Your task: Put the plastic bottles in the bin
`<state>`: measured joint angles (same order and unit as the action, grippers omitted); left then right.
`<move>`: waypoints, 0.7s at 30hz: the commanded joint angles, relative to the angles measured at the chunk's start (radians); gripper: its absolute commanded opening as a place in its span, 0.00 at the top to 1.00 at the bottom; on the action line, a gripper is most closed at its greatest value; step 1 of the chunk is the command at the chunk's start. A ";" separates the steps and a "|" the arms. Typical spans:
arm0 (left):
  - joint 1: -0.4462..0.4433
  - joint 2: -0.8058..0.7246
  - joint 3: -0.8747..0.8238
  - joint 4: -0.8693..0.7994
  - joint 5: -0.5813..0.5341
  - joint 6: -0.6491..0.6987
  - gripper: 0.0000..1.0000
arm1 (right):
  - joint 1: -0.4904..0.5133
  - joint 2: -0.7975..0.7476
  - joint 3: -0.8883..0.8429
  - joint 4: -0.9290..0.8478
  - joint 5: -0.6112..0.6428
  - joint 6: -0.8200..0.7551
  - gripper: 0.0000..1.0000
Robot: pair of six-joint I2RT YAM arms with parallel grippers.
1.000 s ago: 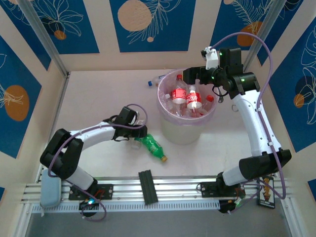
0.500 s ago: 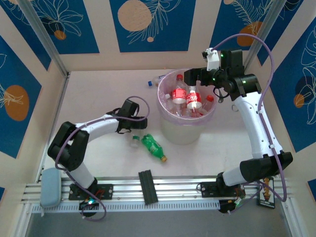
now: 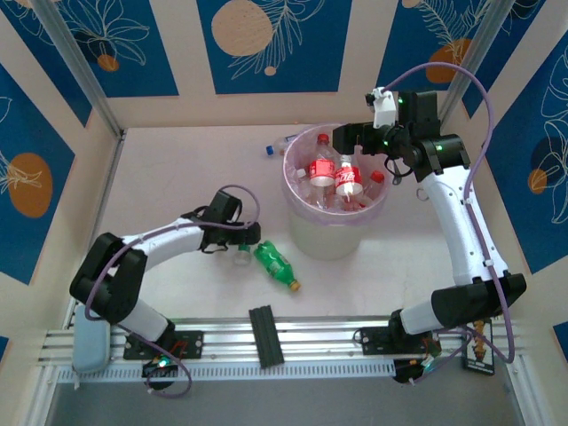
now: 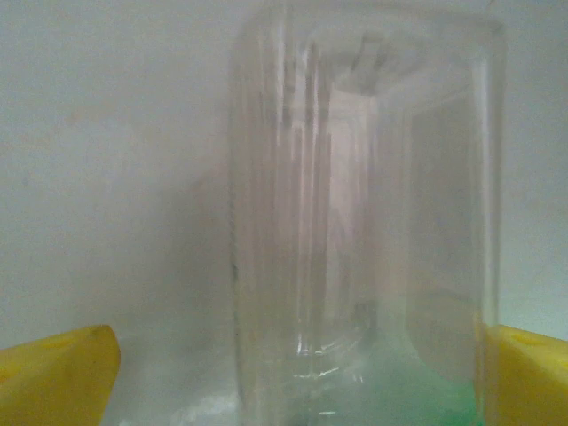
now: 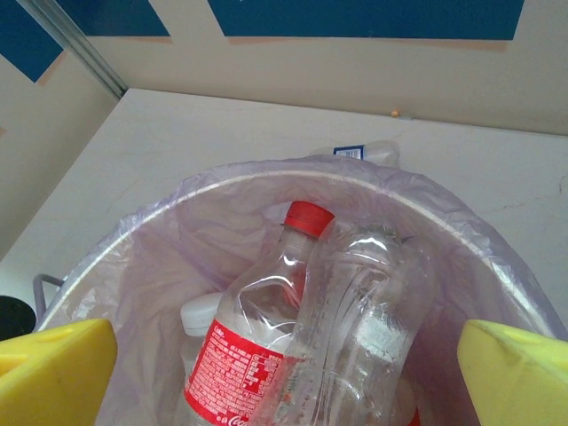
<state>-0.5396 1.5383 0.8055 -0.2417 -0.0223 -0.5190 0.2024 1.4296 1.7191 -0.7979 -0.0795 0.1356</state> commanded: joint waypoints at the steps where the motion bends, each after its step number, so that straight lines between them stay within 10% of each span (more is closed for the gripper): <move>1: -0.005 0.003 -0.038 0.022 0.031 -0.046 0.04 | -0.003 -0.006 -0.008 0.014 -0.016 -0.004 0.01; 10: -0.005 0.031 -0.016 0.059 0.015 -0.041 0.33 | -0.001 -0.010 -0.006 0.006 -0.017 -0.001 0.01; 21: 0.084 -0.237 0.034 0.117 0.105 0.115 0.42 | 0.066 -0.008 0.073 -0.020 -0.157 0.020 0.02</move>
<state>-0.4915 1.4067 0.7994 -0.1856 0.0387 -0.4755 0.2333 1.4300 1.7355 -0.8074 -0.1467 0.1413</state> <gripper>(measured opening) 0.608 0.986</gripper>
